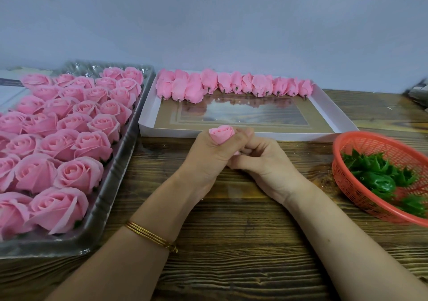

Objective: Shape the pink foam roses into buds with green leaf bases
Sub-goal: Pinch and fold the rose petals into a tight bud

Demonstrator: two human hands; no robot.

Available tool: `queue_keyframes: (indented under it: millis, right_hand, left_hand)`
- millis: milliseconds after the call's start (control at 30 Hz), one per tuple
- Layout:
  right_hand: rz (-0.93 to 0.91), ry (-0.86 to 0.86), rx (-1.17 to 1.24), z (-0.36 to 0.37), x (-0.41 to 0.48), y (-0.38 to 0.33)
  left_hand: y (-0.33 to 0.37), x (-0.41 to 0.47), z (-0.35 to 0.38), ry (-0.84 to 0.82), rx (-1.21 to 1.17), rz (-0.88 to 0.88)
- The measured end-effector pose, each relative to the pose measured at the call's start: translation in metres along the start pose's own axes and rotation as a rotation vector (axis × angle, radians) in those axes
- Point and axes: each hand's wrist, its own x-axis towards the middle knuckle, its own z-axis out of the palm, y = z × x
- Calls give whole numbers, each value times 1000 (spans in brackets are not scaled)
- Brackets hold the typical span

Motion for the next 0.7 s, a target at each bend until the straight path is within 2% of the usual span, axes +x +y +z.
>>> queue_keyframes:
  millis: [133,233,333,567,700]
  right_hand:
    - [-41,46,-87,2,2,3]
    - [-95,105,-167,5,3,5]
    - [-114,123,-163,4,3,4]
    - [-1,31,4,3,0,-2]
    - [14,11,23,2,0,-2]
  left_hand:
    - [-2,0,3,136,-40,7]
    - [-2,0,5,170,-54,8]
    - [-3,2,5,145,-53,4]
    - [-4,5,-7,-14,-57,-15]
    - [-4,3,-3,31,-73,-10]
